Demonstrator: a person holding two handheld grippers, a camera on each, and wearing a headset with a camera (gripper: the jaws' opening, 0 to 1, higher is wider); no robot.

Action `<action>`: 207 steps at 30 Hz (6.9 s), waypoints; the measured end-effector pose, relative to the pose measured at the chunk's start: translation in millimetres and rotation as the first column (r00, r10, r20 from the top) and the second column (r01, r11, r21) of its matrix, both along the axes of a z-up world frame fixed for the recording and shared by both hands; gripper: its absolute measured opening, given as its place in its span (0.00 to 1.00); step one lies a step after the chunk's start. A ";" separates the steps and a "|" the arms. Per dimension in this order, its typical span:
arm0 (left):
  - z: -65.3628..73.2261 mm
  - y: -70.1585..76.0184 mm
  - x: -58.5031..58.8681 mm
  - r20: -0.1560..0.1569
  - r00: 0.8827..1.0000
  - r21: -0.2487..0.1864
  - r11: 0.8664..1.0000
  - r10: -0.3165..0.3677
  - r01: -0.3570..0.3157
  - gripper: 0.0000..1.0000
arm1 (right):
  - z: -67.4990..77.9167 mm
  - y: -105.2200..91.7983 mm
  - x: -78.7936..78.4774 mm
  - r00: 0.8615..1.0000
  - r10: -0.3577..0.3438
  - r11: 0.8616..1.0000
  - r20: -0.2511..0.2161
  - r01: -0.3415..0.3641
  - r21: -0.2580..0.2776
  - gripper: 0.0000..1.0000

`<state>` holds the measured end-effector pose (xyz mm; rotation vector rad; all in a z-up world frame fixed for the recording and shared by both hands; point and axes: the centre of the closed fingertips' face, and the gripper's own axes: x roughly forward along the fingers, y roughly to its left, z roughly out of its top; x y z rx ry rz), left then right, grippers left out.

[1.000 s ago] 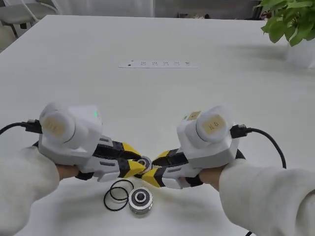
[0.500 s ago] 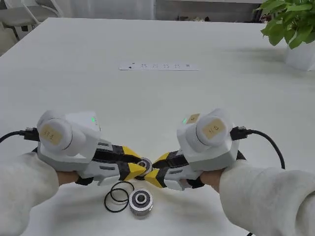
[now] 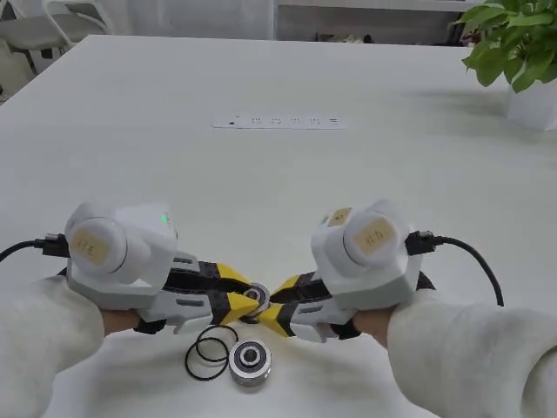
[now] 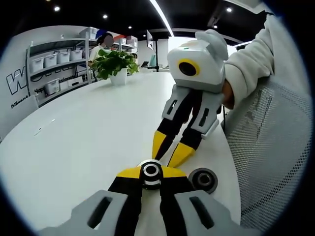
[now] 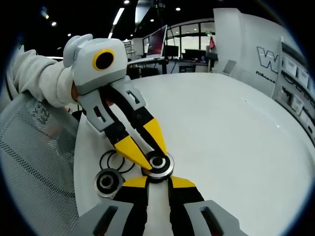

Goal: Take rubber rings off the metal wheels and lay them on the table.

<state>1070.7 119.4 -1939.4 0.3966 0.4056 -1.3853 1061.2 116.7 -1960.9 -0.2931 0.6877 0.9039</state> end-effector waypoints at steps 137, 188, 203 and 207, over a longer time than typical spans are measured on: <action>109.3 130.1 -38.1 0.075 0.989 0.043 0.990 0.130 -0.133 0.89 | 66.2 40.6 -7.1 0.972 -0.110 0.919 -0.208 0.179 0.352 0.00; 57.8 148.4 -78.3 -0.097 0.964 0.068 0.968 0.247 -0.242 0.89 | 15.7 62.7 -45.9 0.975 0.078 0.990 -0.210 -0.051 0.131 0.02; 75.8 128.8 -66.1 -0.049 0.987 0.070 0.986 0.156 -0.152 0.89 | 38.5 35.7 -13.9 0.988 -0.042 0.977 -0.146 0.072 0.201 0.04; 86.4 122.2 -56.1 -0.017 0.992 0.070 0.990 0.126 -0.125 0.88 | 44.5 24.9 -5.1 0.987 -0.087 0.967 -0.137 0.117 0.225 0.04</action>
